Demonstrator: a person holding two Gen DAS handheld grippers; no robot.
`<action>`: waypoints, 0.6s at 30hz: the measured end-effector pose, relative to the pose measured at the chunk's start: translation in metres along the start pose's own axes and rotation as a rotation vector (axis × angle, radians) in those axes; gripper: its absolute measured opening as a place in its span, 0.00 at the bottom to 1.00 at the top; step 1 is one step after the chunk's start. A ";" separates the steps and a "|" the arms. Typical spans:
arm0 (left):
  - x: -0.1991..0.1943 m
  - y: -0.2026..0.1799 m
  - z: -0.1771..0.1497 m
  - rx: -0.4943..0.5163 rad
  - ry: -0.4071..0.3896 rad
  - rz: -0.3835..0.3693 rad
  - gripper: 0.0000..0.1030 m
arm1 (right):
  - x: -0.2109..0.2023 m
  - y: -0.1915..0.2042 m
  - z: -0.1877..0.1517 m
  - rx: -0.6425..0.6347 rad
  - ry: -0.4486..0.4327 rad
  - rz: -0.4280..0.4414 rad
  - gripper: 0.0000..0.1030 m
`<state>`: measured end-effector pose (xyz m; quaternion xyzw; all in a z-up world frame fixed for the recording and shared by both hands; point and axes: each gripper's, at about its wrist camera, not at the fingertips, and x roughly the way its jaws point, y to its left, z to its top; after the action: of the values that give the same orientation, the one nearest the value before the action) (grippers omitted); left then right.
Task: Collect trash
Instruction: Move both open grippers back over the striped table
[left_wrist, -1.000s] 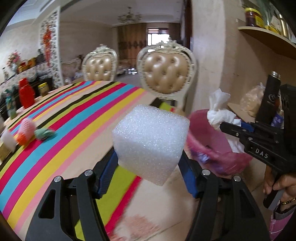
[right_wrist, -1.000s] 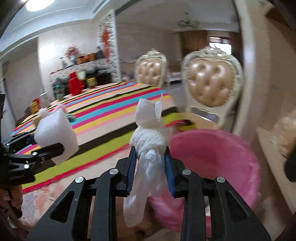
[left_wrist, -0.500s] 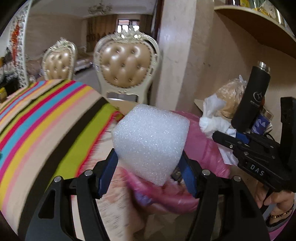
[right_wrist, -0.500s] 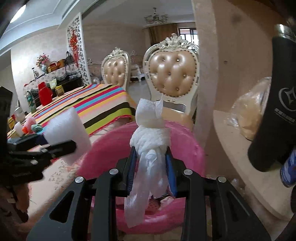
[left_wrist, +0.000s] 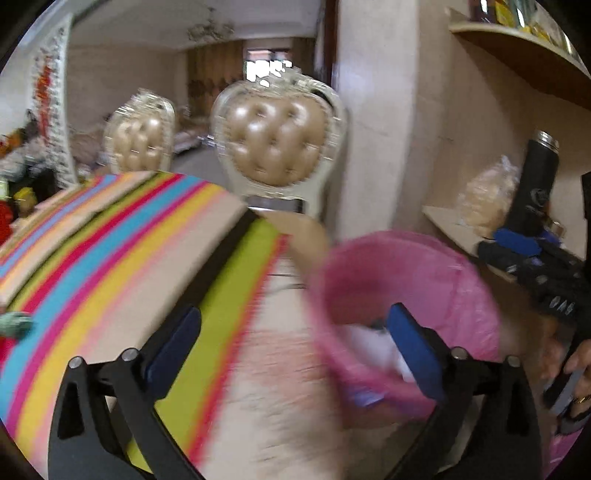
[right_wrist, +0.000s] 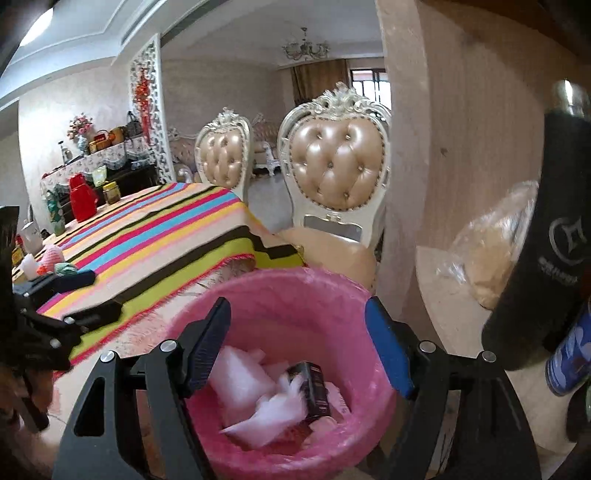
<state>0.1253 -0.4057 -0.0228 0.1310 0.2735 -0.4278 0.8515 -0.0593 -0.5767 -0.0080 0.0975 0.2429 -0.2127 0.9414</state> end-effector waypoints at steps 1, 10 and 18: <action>-0.007 0.011 -0.002 0.003 -0.004 0.024 0.95 | 0.000 0.007 0.002 -0.010 -0.002 0.010 0.70; -0.067 0.130 -0.038 -0.086 -0.005 0.275 0.95 | 0.025 0.154 0.024 -0.227 -0.010 0.229 0.79; -0.127 0.266 -0.086 -0.258 0.048 0.516 0.95 | 0.098 0.309 0.039 -0.330 0.089 0.421 0.81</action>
<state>0.2461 -0.1238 -0.0223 0.0967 0.3035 -0.1555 0.9351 0.1732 -0.3477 0.0018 0.0002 0.2896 0.0347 0.9565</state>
